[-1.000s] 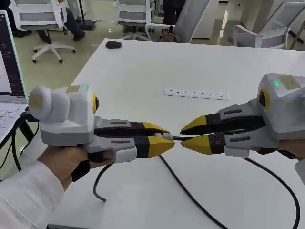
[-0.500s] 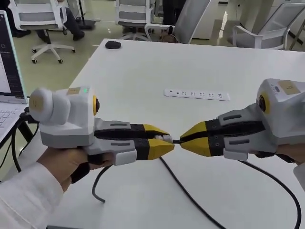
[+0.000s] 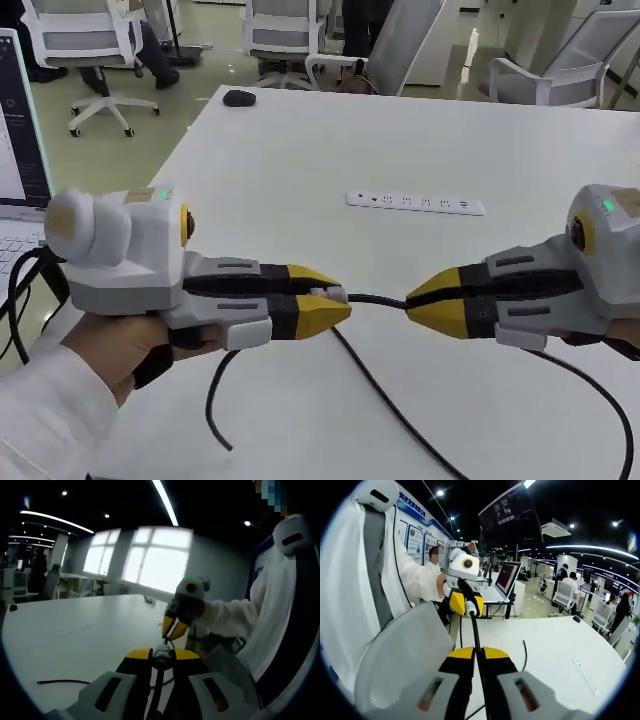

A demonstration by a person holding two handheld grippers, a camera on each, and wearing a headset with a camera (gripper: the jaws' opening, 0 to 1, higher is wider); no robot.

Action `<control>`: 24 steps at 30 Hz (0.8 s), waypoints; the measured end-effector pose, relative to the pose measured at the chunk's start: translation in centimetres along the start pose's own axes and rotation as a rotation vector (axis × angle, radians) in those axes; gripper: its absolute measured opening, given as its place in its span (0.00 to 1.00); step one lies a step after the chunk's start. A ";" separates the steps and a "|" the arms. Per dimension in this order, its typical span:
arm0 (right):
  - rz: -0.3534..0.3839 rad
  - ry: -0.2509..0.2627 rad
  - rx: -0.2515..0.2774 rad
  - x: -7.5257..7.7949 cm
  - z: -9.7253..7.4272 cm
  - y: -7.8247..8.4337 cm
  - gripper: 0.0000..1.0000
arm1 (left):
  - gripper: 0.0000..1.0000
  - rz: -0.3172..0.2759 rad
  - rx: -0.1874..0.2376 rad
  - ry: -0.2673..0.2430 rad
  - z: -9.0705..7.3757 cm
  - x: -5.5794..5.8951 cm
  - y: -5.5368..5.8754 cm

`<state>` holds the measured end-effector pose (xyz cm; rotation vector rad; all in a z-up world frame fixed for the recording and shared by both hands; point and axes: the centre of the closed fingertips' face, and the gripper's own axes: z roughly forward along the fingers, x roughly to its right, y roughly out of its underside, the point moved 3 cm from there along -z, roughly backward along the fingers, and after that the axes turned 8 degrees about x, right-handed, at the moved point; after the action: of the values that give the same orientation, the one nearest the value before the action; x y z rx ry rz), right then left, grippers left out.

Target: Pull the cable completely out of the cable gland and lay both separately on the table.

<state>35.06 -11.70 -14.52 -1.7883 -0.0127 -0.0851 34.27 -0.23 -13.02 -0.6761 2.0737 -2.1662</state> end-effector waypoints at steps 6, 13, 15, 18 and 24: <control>0.038 0.052 -0.022 0.6 -1.8 1.7 0.04 | 0.16 -0.004 0.008 -0.016 -0.7 -0.4 -0.2; 0.080 0.103 -0.049 1.1 -3.2 3.7 0.04 | 0.16 0.000 0.004 -0.023 -0.9 -0.5 -0.2; 0.084 0.108 -0.054 1.1 -3.4 4.0 0.04 | 0.16 0.000 0.006 -0.024 -0.9 -0.5 -0.3; 0.096 0.114 -0.048 1.1 -3.5 4.2 0.05 | 0.16 0.000 0.009 -0.024 -0.9 -0.5 -0.3; 0.103 0.123 -0.051 1.2 -3.3 4.4 0.05 | 0.16 0.004 0.011 -0.020 -0.7 -0.4 -0.4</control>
<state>36.37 -15.91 -18.04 -1.8284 0.1710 -0.1226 34.52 0.57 -12.70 -0.6888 2.0505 -2.1575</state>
